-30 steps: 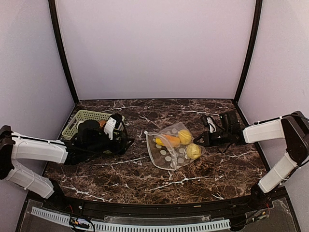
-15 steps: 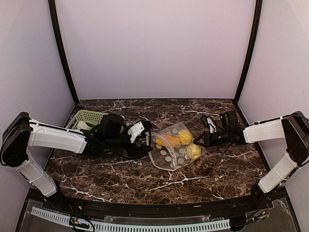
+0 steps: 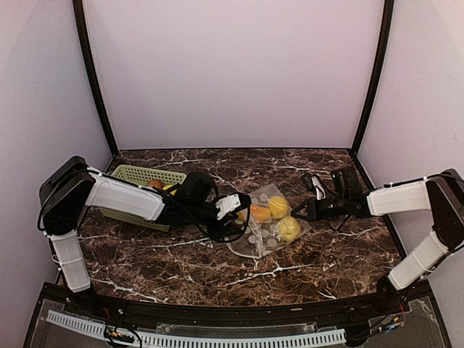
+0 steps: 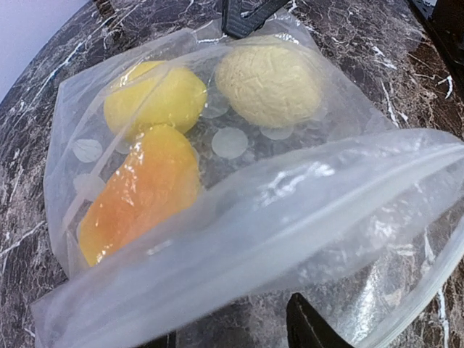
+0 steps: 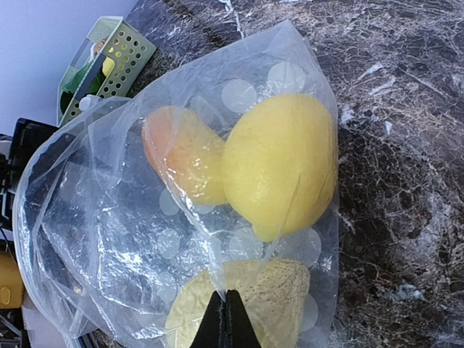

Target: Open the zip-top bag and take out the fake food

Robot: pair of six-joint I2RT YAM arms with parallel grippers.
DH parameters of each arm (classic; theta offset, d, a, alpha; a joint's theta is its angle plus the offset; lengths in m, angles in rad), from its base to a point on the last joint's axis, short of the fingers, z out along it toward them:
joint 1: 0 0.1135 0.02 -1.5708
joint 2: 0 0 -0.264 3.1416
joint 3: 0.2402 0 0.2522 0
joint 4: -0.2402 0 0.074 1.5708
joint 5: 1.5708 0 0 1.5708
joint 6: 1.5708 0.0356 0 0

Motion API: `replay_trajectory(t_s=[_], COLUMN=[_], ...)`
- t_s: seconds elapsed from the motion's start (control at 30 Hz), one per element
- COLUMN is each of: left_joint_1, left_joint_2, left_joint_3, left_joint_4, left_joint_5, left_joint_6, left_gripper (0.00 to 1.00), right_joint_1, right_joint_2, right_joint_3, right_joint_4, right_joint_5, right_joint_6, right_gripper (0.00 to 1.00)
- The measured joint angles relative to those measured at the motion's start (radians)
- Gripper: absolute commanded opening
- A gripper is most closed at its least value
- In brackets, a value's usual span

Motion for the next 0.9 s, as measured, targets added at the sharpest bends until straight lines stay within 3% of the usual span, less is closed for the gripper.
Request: replay_trajectory(t_s=[0.43,0.9], left_joint_1=[0.000,-0.060], left_joint_2=[0.076,0.104], left_joint_3=[0.023,-0.005], left_joint_4=[0.092,0.231], left_joint_5=[-0.027,0.125], left_joint_6=[-0.052,-0.069], left_gripper=[0.75,0.76], right_joint_1=[0.071,0.168], right_joint_2=[-0.060,-0.044], right_joint_3=[-0.034,-0.041], right_joint_4=[-0.004,0.004], right_joint_5=[-0.037,-0.029], right_joint_6=[0.032,0.074], right_gripper=[0.00,0.00])
